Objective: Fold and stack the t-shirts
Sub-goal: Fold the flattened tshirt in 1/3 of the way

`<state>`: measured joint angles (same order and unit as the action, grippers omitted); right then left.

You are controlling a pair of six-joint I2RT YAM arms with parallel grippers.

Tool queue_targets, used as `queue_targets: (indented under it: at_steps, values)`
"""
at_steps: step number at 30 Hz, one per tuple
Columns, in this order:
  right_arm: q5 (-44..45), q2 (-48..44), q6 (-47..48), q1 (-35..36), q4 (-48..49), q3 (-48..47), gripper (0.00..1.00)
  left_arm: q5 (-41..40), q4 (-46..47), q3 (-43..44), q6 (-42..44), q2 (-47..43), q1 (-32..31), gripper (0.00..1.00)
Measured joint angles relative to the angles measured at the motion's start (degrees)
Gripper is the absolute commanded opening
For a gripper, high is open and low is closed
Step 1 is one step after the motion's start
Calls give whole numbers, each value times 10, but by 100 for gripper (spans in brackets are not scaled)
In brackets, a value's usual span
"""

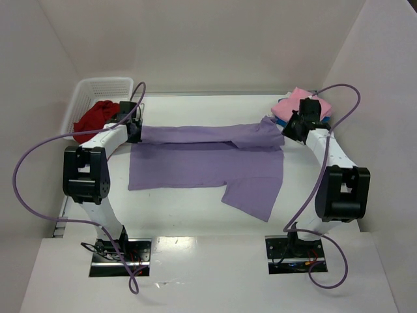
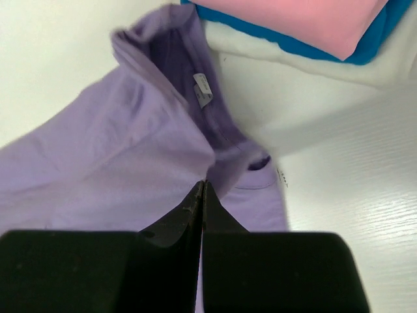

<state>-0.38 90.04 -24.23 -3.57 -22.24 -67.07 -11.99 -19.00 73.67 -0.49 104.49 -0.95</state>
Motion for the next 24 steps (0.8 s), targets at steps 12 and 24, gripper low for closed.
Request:
queue_targets:
  at_steps: [12, 24]
  values:
    - [-15, -4, 5, 0, -5, 0, 0, -8, -8, -2, -2, 0, 0, 0]
    - [-22, 23, 23, 0, -13, 0, 54, 3, -38, -7, -15, 0, 0, 28]
